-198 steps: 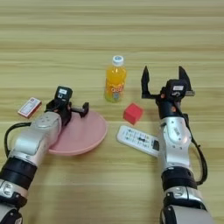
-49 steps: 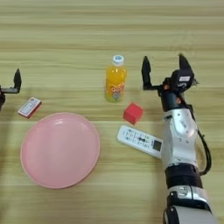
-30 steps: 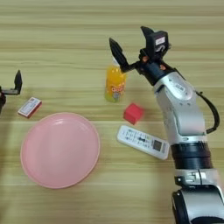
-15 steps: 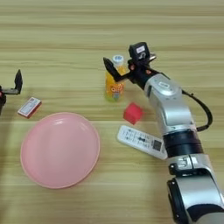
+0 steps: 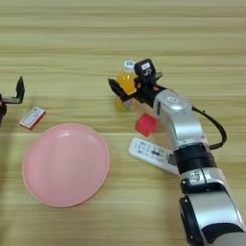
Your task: Move the objects on the table
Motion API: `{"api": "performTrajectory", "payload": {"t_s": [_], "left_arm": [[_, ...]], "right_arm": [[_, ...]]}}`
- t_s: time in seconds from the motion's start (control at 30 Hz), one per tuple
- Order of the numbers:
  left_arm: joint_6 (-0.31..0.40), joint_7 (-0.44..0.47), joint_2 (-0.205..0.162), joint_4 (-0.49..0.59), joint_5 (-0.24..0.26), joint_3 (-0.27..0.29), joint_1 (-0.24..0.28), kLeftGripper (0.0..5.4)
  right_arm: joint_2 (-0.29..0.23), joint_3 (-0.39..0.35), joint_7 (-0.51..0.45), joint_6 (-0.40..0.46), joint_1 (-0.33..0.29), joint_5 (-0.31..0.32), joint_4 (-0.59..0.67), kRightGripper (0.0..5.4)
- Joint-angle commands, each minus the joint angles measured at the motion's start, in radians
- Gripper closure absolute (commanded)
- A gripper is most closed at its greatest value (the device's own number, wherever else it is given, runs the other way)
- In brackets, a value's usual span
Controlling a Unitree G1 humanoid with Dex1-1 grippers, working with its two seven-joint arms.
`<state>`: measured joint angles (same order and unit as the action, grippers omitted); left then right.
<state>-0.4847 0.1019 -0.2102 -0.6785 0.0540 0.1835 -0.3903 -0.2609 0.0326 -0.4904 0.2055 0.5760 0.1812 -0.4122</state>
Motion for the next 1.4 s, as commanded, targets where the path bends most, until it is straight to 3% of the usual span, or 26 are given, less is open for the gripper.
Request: {"api": "performTrajectory", "payload": {"t_s": [0.03,0.43,0.8,1.17,1.3,1.4], "left_arm": [[0.000,0.005,0.001,0.005,0.008,-0.002,0.000,0.00],[-0.001,0.001,0.001,-0.005,0.006,-0.002,-0.006,0.00],[0.000,-0.002,0.001,-0.016,0.003,-0.002,-0.012,0.00],[-0.003,-0.005,0.002,-0.018,0.000,-0.004,-0.014,0.00],[-0.004,-0.005,0.003,-0.019,0.000,-0.004,-0.014,0.00],[-0.006,-0.007,0.003,-0.020,-0.002,-0.005,-0.015,0.00]], "right_arm": [[-0.003,-0.001,-0.005,-0.015,0.019,-0.022,-0.037,0.46],[0.002,-0.002,-0.015,-0.044,0.027,-0.040,-0.072,1.83],[0.006,-0.002,-0.042,-0.074,0.019,-0.032,-0.002,1.86],[0.012,0.014,-0.119,-0.022,-0.057,0.041,0.352,1.86],[0.009,0.037,-0.166,0.036,-0.093,0.104,0.515,1.86],[-0.009,0.072,-0.257,0.028,-0.137,0.162,0.621,1.86]]}}
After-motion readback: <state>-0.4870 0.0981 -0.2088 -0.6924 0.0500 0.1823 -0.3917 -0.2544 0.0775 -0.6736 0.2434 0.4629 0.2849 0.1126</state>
